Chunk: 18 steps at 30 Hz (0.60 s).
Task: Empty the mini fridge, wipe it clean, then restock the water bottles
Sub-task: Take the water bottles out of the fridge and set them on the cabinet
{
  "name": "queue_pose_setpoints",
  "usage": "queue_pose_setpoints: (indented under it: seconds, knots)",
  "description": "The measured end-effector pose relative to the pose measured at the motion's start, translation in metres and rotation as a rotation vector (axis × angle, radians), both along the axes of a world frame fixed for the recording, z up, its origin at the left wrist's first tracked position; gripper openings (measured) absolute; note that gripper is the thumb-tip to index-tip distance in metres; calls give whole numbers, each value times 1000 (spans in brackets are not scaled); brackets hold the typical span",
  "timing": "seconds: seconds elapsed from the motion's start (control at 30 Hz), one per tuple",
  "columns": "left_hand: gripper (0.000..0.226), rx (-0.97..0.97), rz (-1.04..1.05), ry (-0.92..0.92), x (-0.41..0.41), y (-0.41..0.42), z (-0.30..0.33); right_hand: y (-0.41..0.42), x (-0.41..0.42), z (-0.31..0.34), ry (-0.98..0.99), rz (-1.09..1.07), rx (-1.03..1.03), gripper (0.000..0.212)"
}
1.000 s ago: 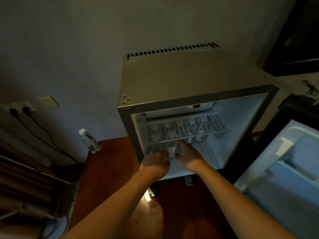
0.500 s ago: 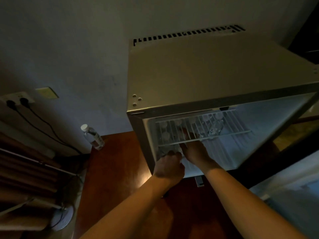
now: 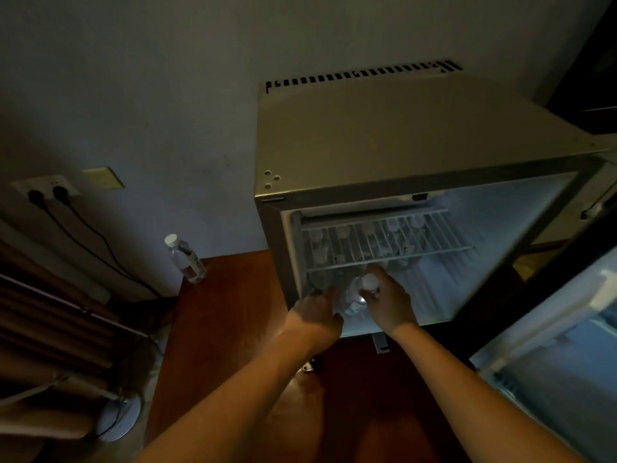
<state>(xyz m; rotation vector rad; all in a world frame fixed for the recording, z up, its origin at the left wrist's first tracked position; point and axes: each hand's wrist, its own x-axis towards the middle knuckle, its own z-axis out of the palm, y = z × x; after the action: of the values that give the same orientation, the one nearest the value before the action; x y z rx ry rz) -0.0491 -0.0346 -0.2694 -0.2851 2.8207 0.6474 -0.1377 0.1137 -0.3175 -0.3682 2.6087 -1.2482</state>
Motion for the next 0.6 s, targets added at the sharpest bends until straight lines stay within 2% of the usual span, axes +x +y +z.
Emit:
queue_pose_setpoints:
  seconds: [0.13,0.3,0.5,0.6]
  knots:
    - [49,21,46,8,20,2,-3,5,23,7,-26,0,73,28]
    - [71,68,151,-25,49,6,-22,6,62,14,56,42,-19,23]
    - [62,104,239,18,88,-4,-32,-14,99,37,65,120,-80,34]
    - [68,112,300,56,110,-15,-30,-29,116,46,71,170,-100,38]
